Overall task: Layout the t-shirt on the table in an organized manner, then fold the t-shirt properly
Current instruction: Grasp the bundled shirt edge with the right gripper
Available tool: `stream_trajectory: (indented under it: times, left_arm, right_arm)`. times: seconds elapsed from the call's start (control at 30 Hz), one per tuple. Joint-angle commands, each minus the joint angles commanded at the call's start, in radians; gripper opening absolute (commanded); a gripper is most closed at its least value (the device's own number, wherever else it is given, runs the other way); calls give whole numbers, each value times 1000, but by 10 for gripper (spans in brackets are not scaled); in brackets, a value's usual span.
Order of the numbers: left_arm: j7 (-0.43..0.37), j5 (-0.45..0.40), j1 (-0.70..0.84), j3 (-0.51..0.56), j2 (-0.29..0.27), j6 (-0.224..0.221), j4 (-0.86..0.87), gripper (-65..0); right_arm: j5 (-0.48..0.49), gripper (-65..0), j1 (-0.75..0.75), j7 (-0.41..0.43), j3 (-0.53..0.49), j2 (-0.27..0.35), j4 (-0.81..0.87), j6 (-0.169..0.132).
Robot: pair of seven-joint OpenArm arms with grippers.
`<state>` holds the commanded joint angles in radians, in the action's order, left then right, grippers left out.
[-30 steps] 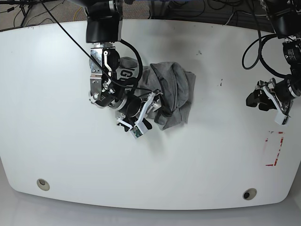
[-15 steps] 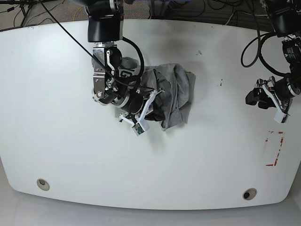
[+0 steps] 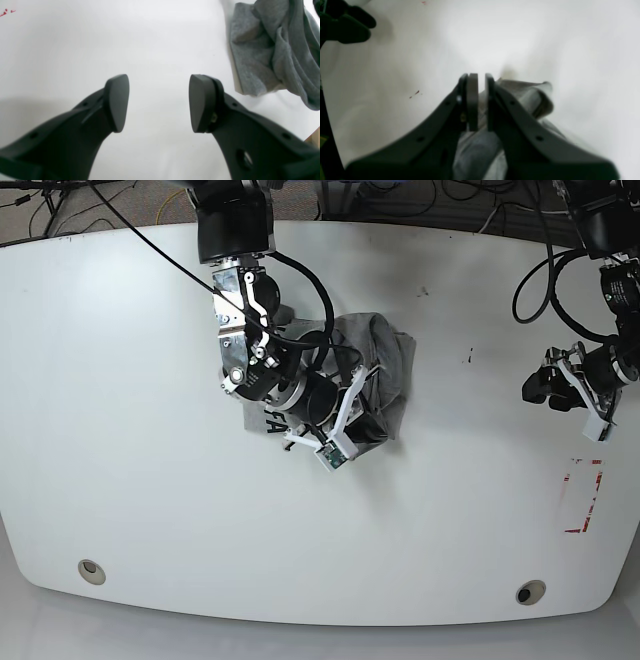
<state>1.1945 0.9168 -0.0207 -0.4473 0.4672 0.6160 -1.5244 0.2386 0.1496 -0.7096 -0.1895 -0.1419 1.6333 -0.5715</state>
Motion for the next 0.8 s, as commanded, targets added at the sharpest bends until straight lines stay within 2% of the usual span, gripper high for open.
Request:
stream_trajectory:
  times: [0.07, 0.13, 0.17, 0.2, 0.23, 0.27, 0.33, 0.4, 0.47, 0.8]
  left_arm:
    - [0, 0, 0, 0, 0, 0, 0, -292]
    - [0, 0, 0, 0, 2, 0, 0, -292]
    - [0, 0, 0, 0, 2, 0, 0, -292]
    - [0, 0, 0, 0, 2, 0, 0, -292]
    - [0, 0, 0, 0, 2, 0, 0, -292]
    - [0, 0, 0, 0, 2, 0, 0, -292]
    - [0, 0, 0, 0, 2, 0, 0, -292]
    - [0, 0, 0, 0, -2, 0, 0, -292]
    - [0, 0, 0, 0, -3, 0, 0, -292]
    - [0, 0, 0, 2, -3, 0, 0, -292]
  right_arm:
    - [0, -595, 2, 0, -12, -3, 0, 26]
    - [0, -583, 2, 0, -12, -5, 5, 77]
    - [0, -571, 2, 0, -12, -5, 6, 89]
    - [0, -528, 5, 2, -11, -3, 6, 124]
    - [0, -487, 11, 2, -2, -2, 6, 147]
    - [0, -463, 14, 2, 8, 0, 6, 161]
    - [0, -346, 18, 2, 44, 0, 3, 201]
    - [0, -260, 20, 2, 71, 3, 2, 215]
    - [0, -222, 23, 2, 81, 21, 0, 218]
    - [6, -212, 31, 58, 83, 41, -115, 221]
